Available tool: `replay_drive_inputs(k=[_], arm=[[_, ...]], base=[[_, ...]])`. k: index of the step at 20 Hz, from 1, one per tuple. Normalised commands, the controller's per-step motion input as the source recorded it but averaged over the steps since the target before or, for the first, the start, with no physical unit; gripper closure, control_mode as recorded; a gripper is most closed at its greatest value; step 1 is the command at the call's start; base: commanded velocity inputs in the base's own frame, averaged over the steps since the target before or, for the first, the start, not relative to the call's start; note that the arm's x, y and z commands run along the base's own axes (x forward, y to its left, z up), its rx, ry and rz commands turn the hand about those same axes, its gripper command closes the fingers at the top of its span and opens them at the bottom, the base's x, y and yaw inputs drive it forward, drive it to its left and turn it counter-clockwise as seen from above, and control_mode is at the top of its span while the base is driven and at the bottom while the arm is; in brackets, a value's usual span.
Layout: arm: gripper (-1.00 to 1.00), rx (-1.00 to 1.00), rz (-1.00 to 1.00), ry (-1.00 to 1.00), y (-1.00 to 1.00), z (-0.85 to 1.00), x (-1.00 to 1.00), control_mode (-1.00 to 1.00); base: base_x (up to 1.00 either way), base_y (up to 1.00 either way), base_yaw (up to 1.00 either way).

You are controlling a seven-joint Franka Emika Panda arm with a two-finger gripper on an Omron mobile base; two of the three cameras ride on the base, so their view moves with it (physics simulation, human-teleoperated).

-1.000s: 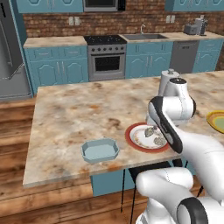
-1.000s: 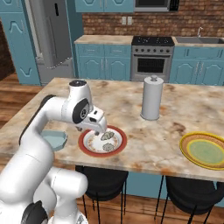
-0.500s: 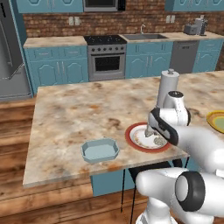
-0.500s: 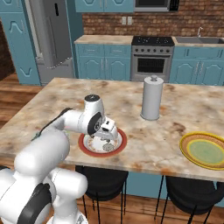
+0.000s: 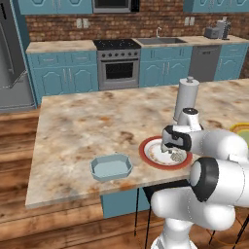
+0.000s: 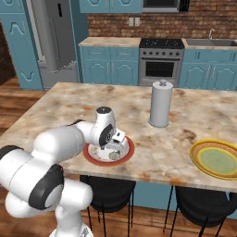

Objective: Place two dumplings into each of the tupperware containers and then place the containers in the fridge.

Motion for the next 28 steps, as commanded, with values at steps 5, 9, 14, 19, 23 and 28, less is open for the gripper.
replay_drive_inputs(k=[5,9,14,19,23,28], arm=[[-1.0,0.0,0.0,0.01,-0.05,-0.36,0.17,-1.0],[-1.0,0.0,0.0,0.05,-0.02,-0.2,0.06,-1.0],[-1.0,0.0,0.0,0.02,-0.03,-0.18,0.0,-1.0],[-1.0,0.0,0.0,0.0,-0.17,-0.18,0.11,-1.0],[-1.0,0.0,0.0,0.0,-0.14,-0.18,0.19,-1.0],[1.0,0.0,0.0,0.04,-0.01,-0.14,0.06,-1.0]], base=[[0.0,0.0,0.0],[0.0,0.0,0.0],[0.0,0.0,0.0],[0.0,0.0,0.0],[0.0,0.0,0.0],[0.0,0.0,0.0]])
